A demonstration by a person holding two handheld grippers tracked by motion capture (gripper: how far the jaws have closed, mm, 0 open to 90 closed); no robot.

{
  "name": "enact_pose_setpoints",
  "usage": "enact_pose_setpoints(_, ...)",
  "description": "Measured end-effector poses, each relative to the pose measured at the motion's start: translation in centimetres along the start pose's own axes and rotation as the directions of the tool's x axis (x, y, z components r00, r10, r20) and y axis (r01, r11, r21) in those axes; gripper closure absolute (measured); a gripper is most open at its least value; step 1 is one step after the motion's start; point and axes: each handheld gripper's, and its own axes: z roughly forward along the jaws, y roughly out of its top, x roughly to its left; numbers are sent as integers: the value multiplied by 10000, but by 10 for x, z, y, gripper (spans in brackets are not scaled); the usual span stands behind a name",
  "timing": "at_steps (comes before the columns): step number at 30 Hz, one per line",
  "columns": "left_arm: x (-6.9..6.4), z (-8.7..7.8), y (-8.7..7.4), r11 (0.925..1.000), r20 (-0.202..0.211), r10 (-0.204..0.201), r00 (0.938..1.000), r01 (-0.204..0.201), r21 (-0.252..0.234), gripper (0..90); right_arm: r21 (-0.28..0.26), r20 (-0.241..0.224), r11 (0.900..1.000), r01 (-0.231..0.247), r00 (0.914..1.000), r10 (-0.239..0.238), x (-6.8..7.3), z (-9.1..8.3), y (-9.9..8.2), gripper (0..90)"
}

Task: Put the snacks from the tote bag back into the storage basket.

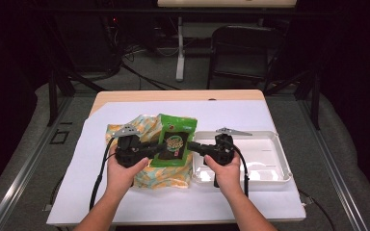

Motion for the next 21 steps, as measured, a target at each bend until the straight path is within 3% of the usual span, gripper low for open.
enact_pose_setpoints(9, -2, 0, 0, 9999, 11, -7, 10000, 7, -128, 700, -235, -18, 9997, 58, 10000, -58, 2, -3, 1, 894)
enact_pose_setpoints(14, -2, 1, 1, 9996, -50, 212, 9998, -213, -163, 691, -343, -14, 9993, 115, 9999, -115, 3, -5, 2, 894)
enact_pose_setpoints(21, -4, 8, 5, 9994, -41, 333, 9994, -333, -110, 690, -357, 226, 9981, 493, 9986, -486, 3, -9, 7, 894)
